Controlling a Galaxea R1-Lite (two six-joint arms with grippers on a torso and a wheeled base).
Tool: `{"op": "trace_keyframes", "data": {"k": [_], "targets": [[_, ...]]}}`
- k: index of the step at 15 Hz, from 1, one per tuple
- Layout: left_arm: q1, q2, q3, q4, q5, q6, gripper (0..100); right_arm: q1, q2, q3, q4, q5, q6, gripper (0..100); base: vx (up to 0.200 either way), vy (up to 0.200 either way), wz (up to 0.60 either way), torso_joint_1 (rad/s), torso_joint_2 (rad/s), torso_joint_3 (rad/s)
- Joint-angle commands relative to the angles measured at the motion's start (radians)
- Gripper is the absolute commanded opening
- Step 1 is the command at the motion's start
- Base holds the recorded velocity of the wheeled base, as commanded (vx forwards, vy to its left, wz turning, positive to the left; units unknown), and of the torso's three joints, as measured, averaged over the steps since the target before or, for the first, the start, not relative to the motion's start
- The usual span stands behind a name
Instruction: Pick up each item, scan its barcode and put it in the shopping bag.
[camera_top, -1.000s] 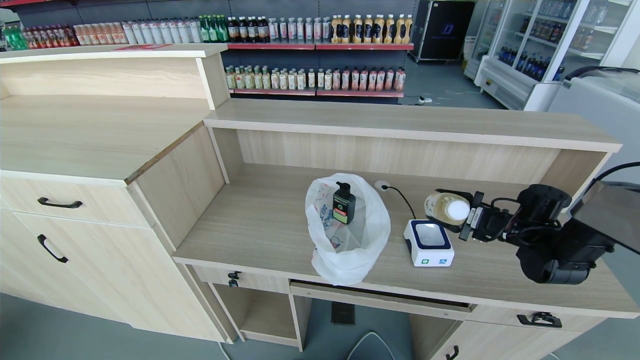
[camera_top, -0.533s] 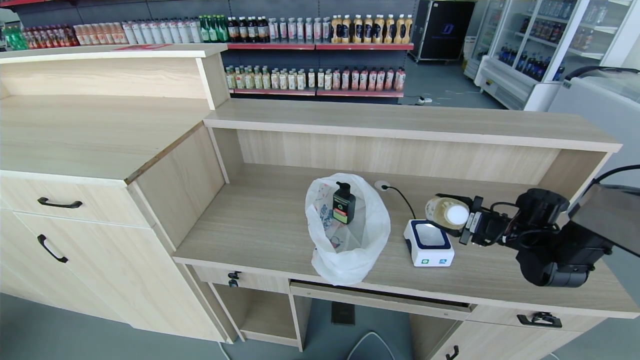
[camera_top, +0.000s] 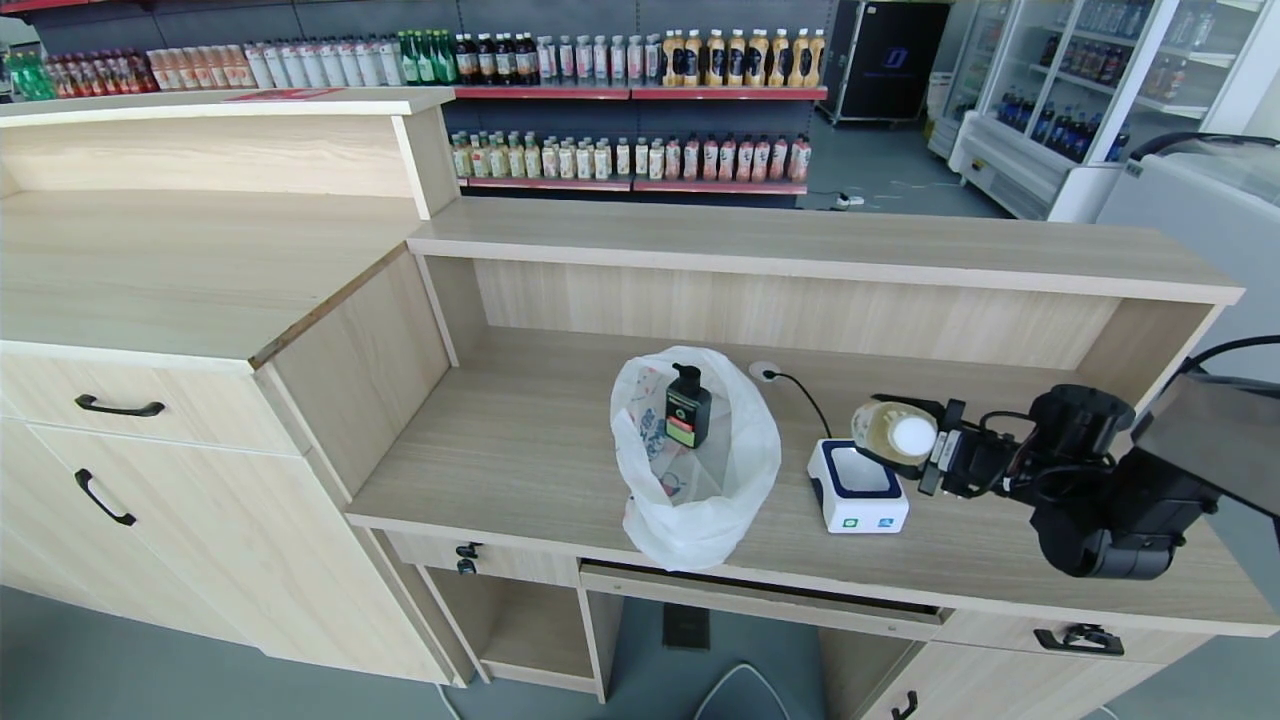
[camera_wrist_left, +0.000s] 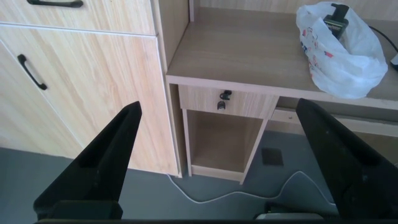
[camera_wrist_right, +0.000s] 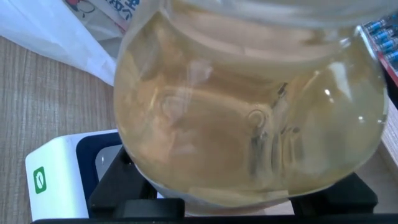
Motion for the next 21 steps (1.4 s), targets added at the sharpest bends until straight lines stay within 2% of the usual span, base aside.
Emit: {"op": "trace_keyframes", "data": {"k": [1, 18, 20, 21], "targets": [[0.000, 0.000, 0.000, 0.000, 0.000, 0.001, 100, 0.001, 0.011, -0.005, -0.001, -0.001, 0.000, 0, 0.000, 0.000, 0.00, 0.000, 0.00, 0.000], [0.000, 0.000, 0.000, 0.000, 0.000, 0.000, 100, 0.034, 0.053, -0.056, -0.002, -0.001, 0.023, 0, 0.000, 0.000, 0.00, 0.000, 0.00, 0.000], [0.000, 0.000, 0.000, 0.000, 0.000, 0.000, 100, 0.031, 0.030, -0.057, 0.001, -0.001, 0.075, 0, 0.000, 0.000, 0.00, 0.000, 0.00, 0.000], [0.000, 0.000, 0.000, 0.000, 0.000, 0.000, 100, 0.028, -0.013, -0.059, 0.007, -0.003, 0.166, 0, 0.000, 0.000, 0.00, 0.000, 0.00, 0.000]]}}
